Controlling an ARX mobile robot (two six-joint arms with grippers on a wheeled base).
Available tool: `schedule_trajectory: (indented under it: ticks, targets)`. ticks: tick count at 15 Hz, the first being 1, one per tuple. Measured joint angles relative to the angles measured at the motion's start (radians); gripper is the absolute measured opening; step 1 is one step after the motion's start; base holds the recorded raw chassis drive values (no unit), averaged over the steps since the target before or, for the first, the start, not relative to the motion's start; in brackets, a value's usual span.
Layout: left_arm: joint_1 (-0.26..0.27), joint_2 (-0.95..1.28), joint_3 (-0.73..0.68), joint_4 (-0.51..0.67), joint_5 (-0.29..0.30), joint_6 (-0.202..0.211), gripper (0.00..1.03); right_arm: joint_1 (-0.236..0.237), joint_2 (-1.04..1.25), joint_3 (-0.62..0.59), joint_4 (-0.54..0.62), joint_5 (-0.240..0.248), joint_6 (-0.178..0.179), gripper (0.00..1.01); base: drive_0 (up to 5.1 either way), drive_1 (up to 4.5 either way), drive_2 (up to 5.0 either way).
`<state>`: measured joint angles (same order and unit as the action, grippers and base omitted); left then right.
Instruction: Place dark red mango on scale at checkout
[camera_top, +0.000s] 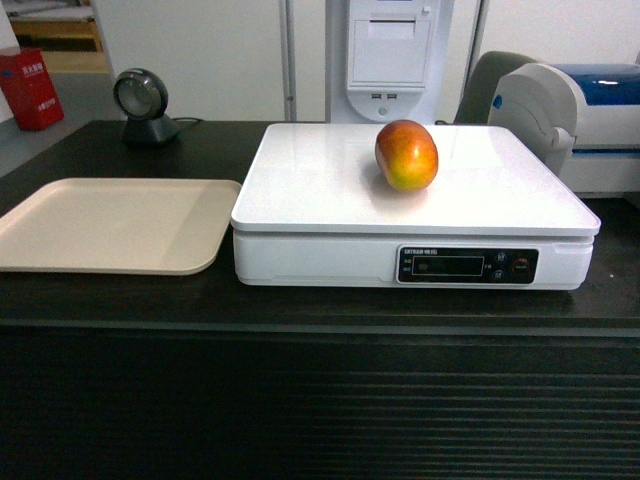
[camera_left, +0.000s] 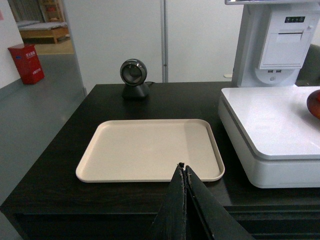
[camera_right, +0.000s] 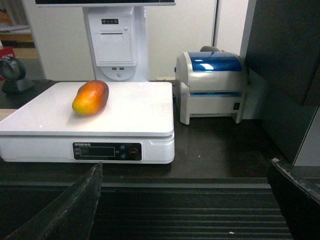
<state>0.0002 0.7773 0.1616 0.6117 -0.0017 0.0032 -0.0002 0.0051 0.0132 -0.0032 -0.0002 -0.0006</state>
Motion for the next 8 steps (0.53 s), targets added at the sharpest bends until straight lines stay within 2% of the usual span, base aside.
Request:
schedule_trajectory:
  ticks: [8]
  targets:
    - [0.0,-0.266,-0.113,-0.154,0.001,0.0,0.02,0.0,0.0,0.0,0.0,0.0,0.0,0.98,0.0,0.0,0.0]
